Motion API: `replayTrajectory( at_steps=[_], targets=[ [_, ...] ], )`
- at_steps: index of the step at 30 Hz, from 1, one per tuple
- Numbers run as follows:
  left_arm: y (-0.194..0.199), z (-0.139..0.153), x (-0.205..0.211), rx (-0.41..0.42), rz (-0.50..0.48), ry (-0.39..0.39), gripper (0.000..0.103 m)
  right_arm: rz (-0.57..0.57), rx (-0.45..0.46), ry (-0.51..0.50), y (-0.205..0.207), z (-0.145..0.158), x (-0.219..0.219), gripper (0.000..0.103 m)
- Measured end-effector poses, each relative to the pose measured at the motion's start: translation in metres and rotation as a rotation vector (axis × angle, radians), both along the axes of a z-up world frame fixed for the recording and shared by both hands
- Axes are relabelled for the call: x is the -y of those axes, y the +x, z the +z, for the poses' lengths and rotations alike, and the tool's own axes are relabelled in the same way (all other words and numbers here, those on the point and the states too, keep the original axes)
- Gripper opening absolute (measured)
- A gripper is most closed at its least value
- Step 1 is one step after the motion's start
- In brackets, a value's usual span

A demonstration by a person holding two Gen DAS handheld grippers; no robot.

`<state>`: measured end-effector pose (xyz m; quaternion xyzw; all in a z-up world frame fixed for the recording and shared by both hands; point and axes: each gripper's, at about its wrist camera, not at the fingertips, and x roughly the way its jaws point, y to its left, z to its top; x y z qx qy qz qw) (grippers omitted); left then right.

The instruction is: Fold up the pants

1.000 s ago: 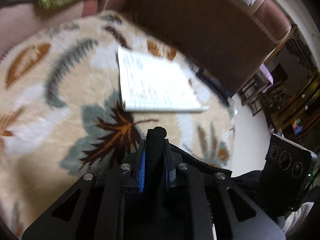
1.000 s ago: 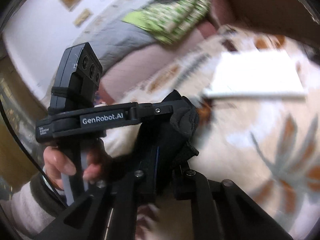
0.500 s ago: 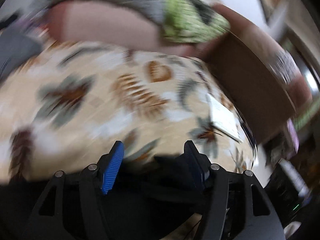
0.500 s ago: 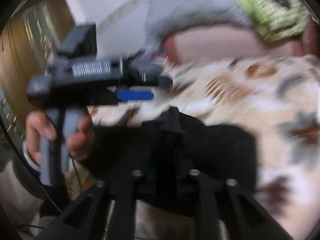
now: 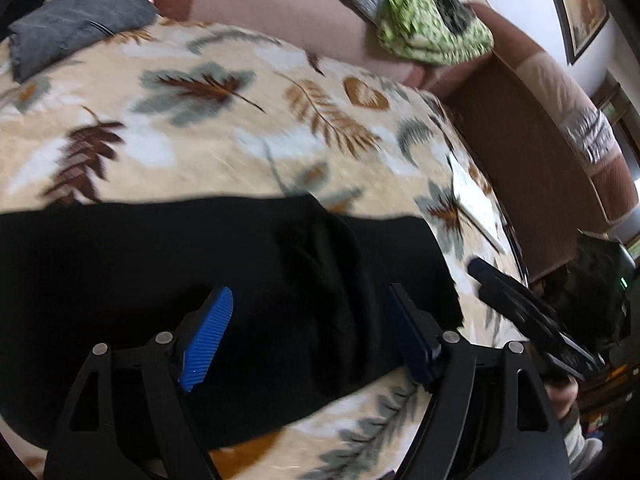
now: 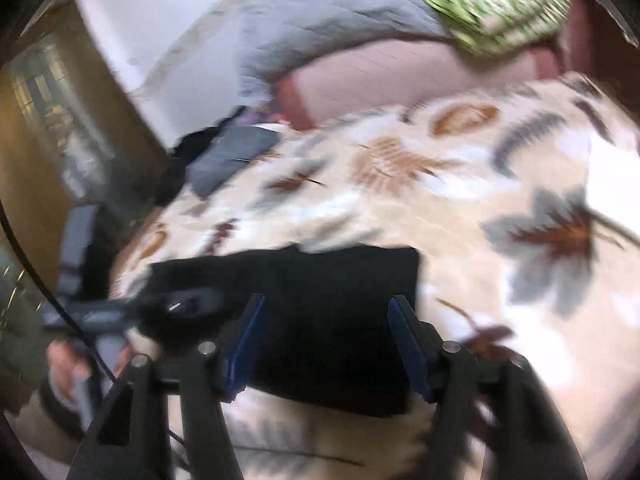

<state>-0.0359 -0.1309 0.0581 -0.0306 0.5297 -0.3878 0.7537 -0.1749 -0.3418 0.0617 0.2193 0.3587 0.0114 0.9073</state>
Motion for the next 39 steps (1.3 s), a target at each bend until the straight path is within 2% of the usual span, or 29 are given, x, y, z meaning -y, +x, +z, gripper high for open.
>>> replayTrajectory(
  at_steps=[2,5,8,9,10,11,13,16,17,22,29,35,37,39],
  targets=[
    [-0.009,-0.007,0.014,-0.004,-0.02,0.031,0.078,-0.013,-0.037,0.007,0.001,-0.013,0.006,0.064],
    [-0.016,-0.016,0.031,0.042,-0.005,0.118,0.078,-0.005,-0.077,-0.01,0.001,-0.028,0.006,0.064],
    [-0.015,-0.016,0.034,0.051,0.019,0.1,0.077,-0.006,-0.072,-0.058,0.0,-0.026,0.007,0.064],
    [-0.014,-0.015,0.033,0.038,0.025,0.076,0.059,-0.012,-0.058,-0.084,-0.002,-0.022,0.006,0.064],
    [-0.012,-0.013,0.032,0.026,0.027,0.063,0.024,-0.019,-0.041,-0.106,-0.003,-0.017,0.005,0.064],
    [-0.01,-0.013,0.032,0.022,0.018,0.073,0.015,-0.022,-0.032,-0.115,-0.002,-0.015,0.003,0.064],
    [-0.01,-0.01,0.033,0.022,-0.001,0.069,0.015,-0.016,-0.007,-0.124,-0.004,-0.007,0.0,0.059],
    [-0.016,-0.002,0.03,0.062,-0.018,0.077,0.013,0.02,0.004,-0.114,0.002,-0.003,-0.007,0.041],
    [-0.017,0.0,0.028,0.072,-0.012,0.076,0.013,0.029,0.0,-0.113,0.004,-0.003,-0.009,0.038],
    [-0.013,0.006,0.015,0.083,0.013,0.065,0.013,0.057,-0.008,-0.123,0.016,-0.004,-0.02,0.038],
    [-0.007,-0.014,0.016,0.061,0.046,0.088,0.014,0.059,-0.086,-0.101,0.034,-0.032,-0.021,0.038],
    [-0.01,-0.009,0.005,0.082,0.086,0.105,0.028,0.069,-0.071,-0.125,0.032,-0.023,-0.027,0.041],
    [-0.012,-0.006,-0.001,0.099,0.116,0.117,0.042,0.083,-0.061,-0.111,0.031,-0.02,-0.03,0.041],
    [-0.013,-0.004,-0.009,0.114,0.143,0.124,0.048,0.098,-0.054,-0.103,0.033,-0.017,-0.036,0.041]
  ],
)
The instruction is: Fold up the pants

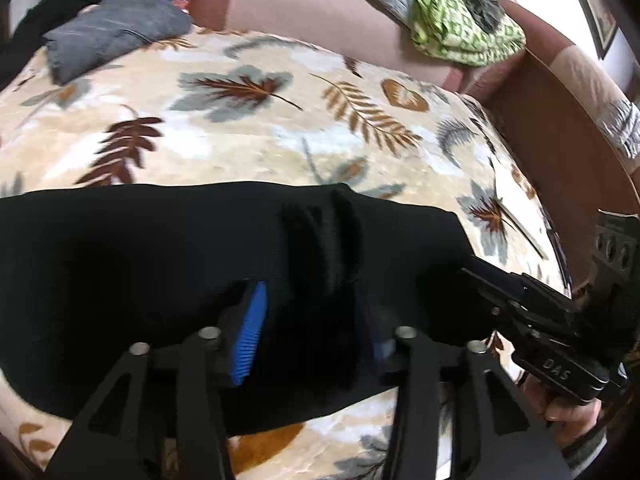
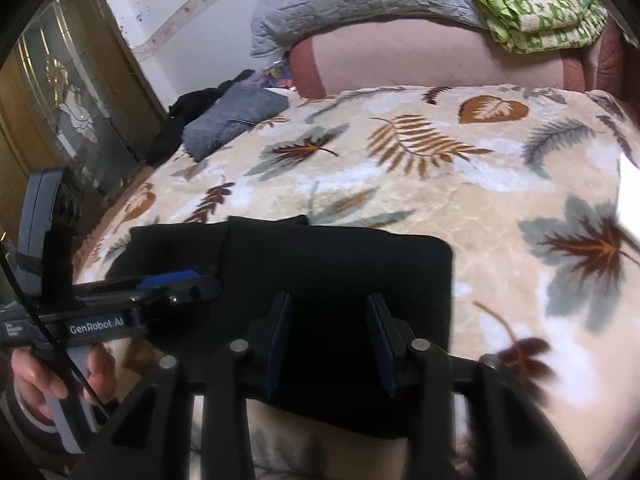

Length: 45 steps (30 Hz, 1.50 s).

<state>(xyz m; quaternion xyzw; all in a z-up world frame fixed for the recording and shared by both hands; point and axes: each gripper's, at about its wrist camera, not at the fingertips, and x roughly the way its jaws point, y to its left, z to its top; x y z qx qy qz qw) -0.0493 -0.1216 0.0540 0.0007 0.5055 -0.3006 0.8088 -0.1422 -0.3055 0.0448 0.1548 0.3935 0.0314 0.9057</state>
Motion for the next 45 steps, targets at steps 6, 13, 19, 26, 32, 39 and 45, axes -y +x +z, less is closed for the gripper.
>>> replayTrajectory(
  at_steps=[6,13,19,26,32,39,45],
  targets=[
    [-0.004,0.007,-0.024,0.044,0.06,0.038,0.058,0.056,0.009,0.005,0.011,0.005,-0.023,0.041],
    [-0.006,0.01,-0.057,0.051,0.133,0.046,0.059,0.138,-0.023,-0.009,0.031,-0.006,-0.055,0.041],
    [-0.009,0.013,-0.08,0.069,0.189,0.034,0.068,0.142,-0.043,-0.017,0.035,-0.009,-0.063,0.043],
    [-0.01,0.013,-0.098,0.078,0.228,0.036,0.068,0.158,-0.024,-0.015,0.039,0.006,-0.07,0.043],
    [-0.01,0.01,-0.116,0.065,0.271,0.023,0.068,0.204,-0.011,-0.048,0.044,0.012,-0.087,0.045],
    [-0.013,0.009,-0.135,0.046,0.311,-0.008,0.068,0.178,-0.032,-0.038,0.053,0.004,-0.084,0.046],
    [-0.017,0.008,-0.161,0.019,0.376,-0.066,0.072,0.186,-0.034,-0.036,0.06,0.002,-0.084,0.047]
  ],
)
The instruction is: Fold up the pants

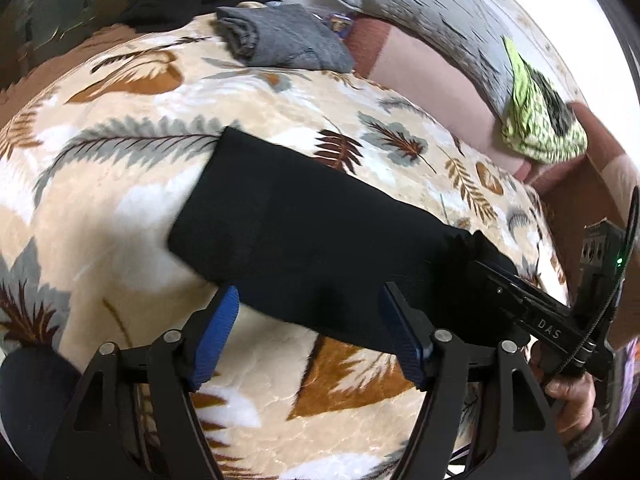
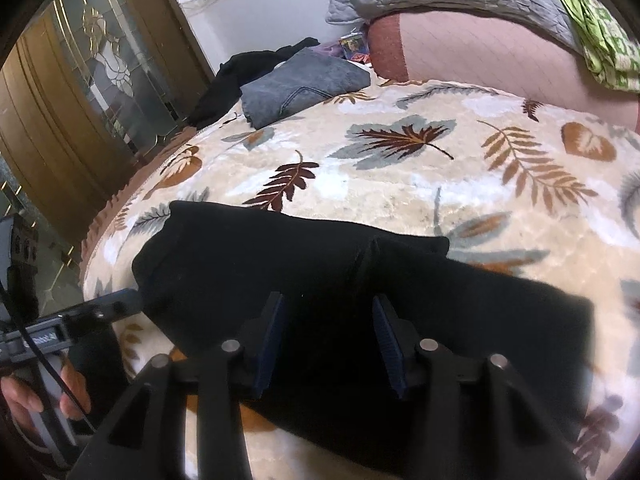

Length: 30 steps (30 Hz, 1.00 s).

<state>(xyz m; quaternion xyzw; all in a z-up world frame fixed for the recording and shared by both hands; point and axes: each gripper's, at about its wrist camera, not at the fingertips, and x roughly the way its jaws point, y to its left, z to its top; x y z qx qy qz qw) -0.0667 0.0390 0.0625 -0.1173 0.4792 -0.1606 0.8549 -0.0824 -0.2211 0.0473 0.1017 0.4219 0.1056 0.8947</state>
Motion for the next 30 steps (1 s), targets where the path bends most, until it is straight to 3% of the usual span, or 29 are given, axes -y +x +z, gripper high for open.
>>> replayTrajectory(
  at_steps=[9,14,20,24,26,30],
  targets=[
    [-0.003,-0.009,-0.016,-0.036,0.04,-0.041,0.073,0.003,-0.014,0.011,0.008,-0.007,0.0,0.05],
    [0.001,-0.016,-0.021,-0.061,0.067,-0.063,0.073,0.031,0.006,-0.001,0.015,0.004,-0.008,0.051],
    [0.004,-0.024,-0.024,-0.079,0.084,-0.07,0.073,0.155,0.014,0.049,0.051,0.018,-0.04,0.06],
    [0.007,-0.031,-0.023,-0.104,0.085,-0.101,0.075,0.278,0.017,-0.01,0.079,0.02,-0.083,0.061],
    [0.008,-0.032,-0.024,-0.095,0.083,-0.119,0.079,0.352,0.017,-0.038,0.093,0.018,-0.106,0.072],
    [0.012,-0.034,-0.027,-0.086,0.086,-0.163,0.084,0.419,0.003,-0.114,0.119,0.009,-0.139,0.074]
  ],
)
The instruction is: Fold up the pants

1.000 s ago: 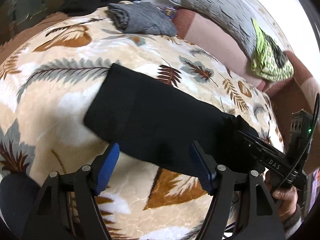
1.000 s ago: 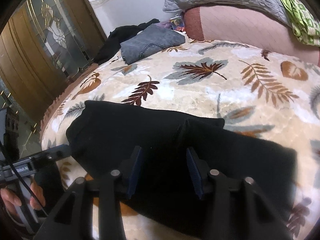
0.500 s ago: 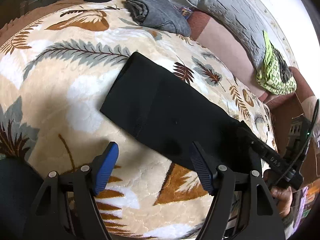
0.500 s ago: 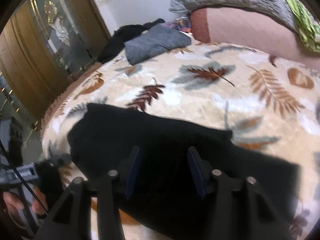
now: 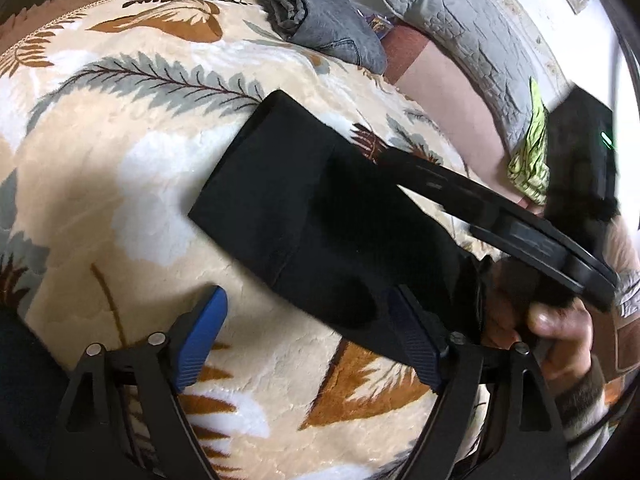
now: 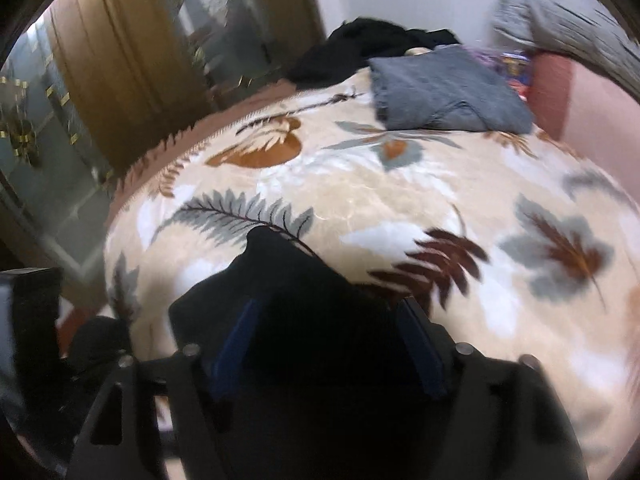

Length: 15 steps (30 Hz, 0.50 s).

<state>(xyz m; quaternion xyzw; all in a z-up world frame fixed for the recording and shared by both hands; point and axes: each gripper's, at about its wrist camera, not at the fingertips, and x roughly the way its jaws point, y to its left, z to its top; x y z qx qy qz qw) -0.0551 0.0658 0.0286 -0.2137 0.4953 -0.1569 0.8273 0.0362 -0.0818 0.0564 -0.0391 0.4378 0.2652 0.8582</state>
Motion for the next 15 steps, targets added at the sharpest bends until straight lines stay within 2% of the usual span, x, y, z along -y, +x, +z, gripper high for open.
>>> replayTrajectory(
  at_steps=[6,7,8,9,10,11,13,15],
  targets=[
    [0.008,-0.004,-0.004,0.019,0.022,-0.059,0.087,0.101,-0.051,-0.023,0.026,-0.019,-0.038,0.074],
    [0.009,-0.004,-0.004,0.027,0.028,-0.064,0.087,0.107,-0.059,-0.026,0.027,-0.022,-0.042,0.071],
    [0.01,-0.004,-0.004,0.033,0.029,-0.066,0.087,0.112,-0.072,-0.032,0.029,-0.028,-0.046,0.048],
    [0.01,-0.004,-0.003,0.045,0.028,-0.065,0.087,0.112,-0.076,-0.047,0.028,-0.033,-0.049,0.036],
    [0.01,-0.004,-0.002,0.055,0.024,-0.062,0.086,0.105,-0.062,-0.051,0.027,-0.033,-0.049,0.031],
    [0.011,-0.003,-0.001,0.066,0.018,-0.057,0.083,0.102,-0.047,-0.023,0.023,-0.028,-0.045,0.016],
    [0.011,0.001,0.002,0.08,-0.013,-0.045,0.046,0.079,-0.036,0.022,0.019,-0.018,-0.035,0.013],
    [0.008,0.011,0.009,0.112,-0.035,0.008,0.036,0.042,-0.003,0.101,0.01,0.004,-0.014,0.013]
  ],
)
